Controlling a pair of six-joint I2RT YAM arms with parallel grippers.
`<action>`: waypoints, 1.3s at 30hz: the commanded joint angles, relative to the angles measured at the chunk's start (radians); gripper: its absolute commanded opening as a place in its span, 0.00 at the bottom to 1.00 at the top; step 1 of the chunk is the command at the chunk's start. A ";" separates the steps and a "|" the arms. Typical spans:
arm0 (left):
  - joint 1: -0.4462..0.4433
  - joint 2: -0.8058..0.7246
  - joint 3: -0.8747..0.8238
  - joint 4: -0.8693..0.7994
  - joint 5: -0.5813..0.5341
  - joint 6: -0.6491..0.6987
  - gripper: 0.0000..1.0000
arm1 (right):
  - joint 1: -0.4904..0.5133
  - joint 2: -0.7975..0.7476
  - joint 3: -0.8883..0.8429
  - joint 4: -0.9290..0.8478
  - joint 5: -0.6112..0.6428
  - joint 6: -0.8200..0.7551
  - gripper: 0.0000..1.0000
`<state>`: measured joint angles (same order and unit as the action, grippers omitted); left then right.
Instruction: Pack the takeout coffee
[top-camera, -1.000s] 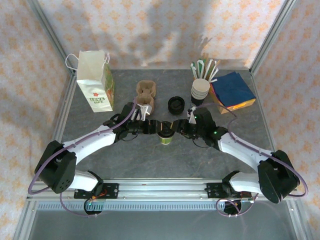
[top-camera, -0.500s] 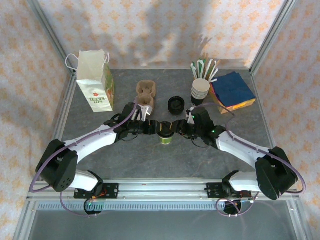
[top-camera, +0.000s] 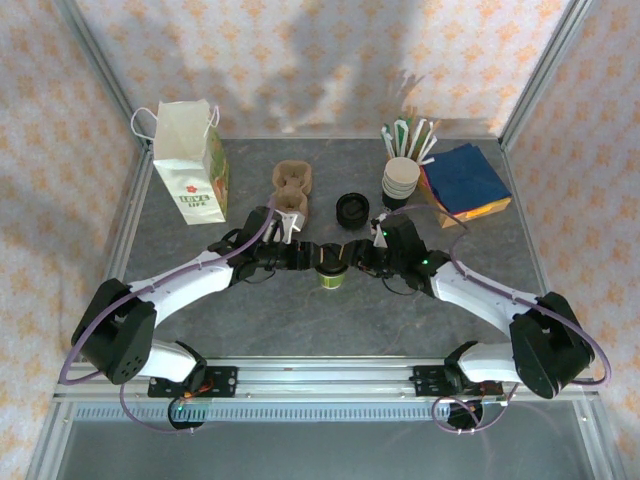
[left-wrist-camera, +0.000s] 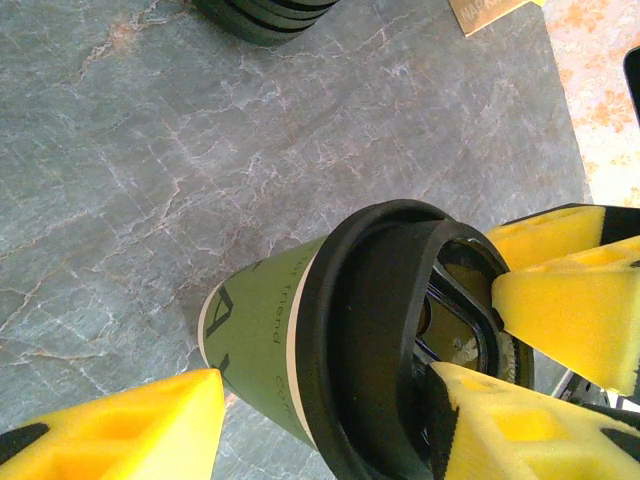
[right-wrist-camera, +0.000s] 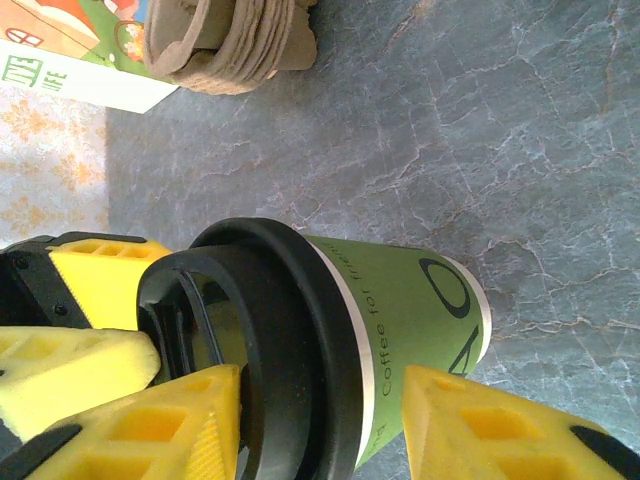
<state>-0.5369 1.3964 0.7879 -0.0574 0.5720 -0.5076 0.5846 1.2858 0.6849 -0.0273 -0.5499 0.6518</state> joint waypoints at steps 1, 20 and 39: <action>-0.003 0.011 -0.031 -0.045 -0.027 0.010 0.56 | 0.008 0.028 -0.007 -0.054 0.040 -0.023 0.44; -0.013 0.040 -0.141 -0.018 -0.064 0.020 0.56 | 0.030 0.055 -0.147 -0.012 0.128 -0.003 0.43; -0.026 -0.041 -0.073 -0.014 -0.080 0.009 0.55 | 0.040 -0.017 -0.005 -0.072 0.094 -0.032 0.46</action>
<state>-0.5568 1.3594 0.7063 0.0456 0.5346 -0.5079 0.6193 1.2678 0.6540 0.0189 -0.4927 0.6483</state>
